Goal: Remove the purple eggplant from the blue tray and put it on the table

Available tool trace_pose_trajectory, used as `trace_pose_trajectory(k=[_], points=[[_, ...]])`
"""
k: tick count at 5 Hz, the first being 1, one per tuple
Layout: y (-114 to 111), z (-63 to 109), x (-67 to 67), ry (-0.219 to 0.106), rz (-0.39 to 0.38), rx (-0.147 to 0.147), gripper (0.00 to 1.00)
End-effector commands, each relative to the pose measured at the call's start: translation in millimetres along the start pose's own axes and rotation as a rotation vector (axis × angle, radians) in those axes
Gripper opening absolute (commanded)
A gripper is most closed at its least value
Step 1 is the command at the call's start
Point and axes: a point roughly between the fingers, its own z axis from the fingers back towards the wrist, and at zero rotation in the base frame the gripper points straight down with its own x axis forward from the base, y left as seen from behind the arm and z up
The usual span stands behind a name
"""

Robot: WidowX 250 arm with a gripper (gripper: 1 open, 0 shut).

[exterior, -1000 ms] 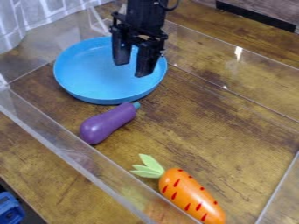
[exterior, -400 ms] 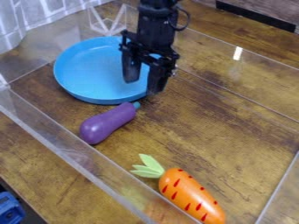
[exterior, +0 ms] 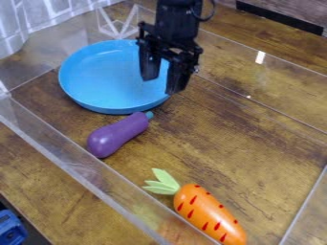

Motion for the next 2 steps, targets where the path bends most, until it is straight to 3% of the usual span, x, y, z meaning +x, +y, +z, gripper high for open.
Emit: trace_pose_trajectory(k=[1, 2], points=[[5.2, 54.3, 1.4, -0.105, 0.073, 0.037, 1.0], [8.8, 56.0, 2.4, -0.074, 0.048, 0.035, 1.0]])
